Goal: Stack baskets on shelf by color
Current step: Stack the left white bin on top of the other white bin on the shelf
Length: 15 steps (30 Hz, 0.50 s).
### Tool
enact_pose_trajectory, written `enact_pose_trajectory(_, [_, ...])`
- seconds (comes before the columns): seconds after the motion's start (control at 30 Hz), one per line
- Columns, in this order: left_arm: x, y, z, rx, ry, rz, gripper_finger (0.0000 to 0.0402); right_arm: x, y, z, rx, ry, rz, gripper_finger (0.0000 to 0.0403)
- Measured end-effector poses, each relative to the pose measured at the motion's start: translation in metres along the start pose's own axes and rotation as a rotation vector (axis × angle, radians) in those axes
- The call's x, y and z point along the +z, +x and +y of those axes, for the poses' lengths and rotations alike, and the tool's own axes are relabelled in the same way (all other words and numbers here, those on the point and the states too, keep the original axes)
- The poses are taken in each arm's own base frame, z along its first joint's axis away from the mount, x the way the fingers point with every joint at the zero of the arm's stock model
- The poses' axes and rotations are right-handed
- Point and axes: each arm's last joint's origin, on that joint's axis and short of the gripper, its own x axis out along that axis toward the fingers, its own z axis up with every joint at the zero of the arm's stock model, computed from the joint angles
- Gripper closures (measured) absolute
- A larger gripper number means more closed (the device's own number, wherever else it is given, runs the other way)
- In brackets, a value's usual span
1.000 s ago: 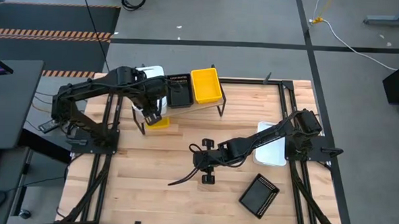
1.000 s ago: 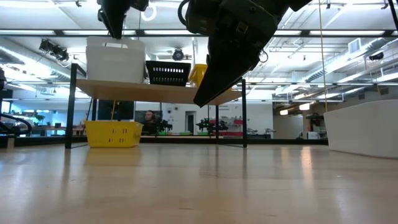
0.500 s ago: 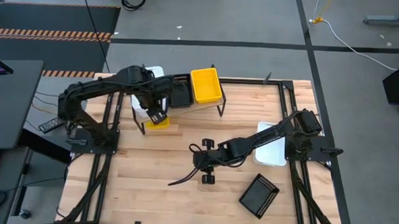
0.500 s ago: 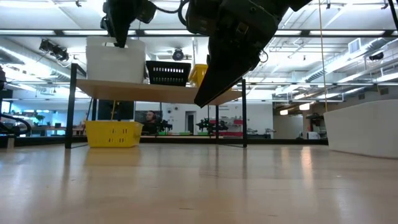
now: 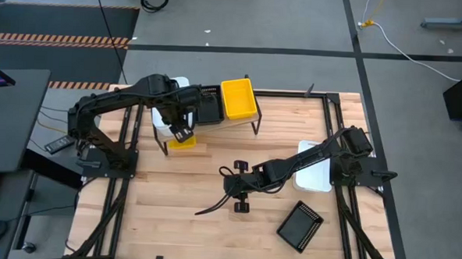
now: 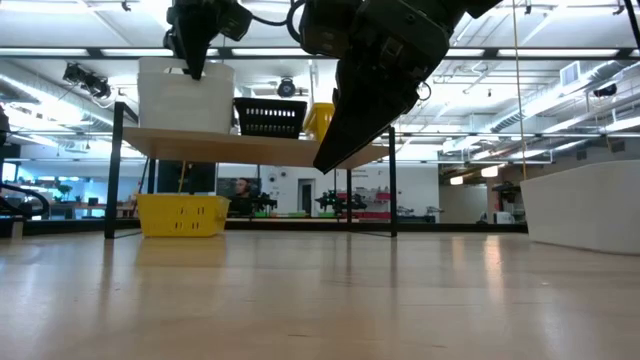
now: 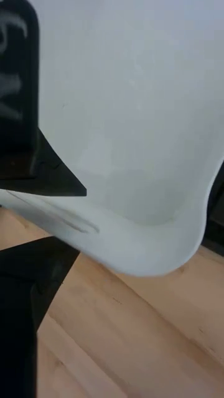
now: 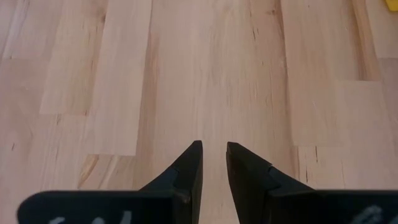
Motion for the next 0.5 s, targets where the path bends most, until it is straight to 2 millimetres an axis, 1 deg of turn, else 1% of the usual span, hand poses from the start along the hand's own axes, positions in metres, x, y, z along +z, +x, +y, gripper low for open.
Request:
enact_pose_trajectory(0.3, [-0.0007, -0.0003, -0.0018, 0.002, 0.085, -0.002, 0.0285, 0.0001, 0.0, -0.0001, 0.0, -0.005, -0.001, 0.0325])
enact_pose_trajectory(0.5, [-0.0008, -0.0004, -0.0024, 0.001, 0.066, -0.002, 0.0285, 0.0001, 0.0, 0.0, 0.0, -0.005, -0.001, 0.0325])
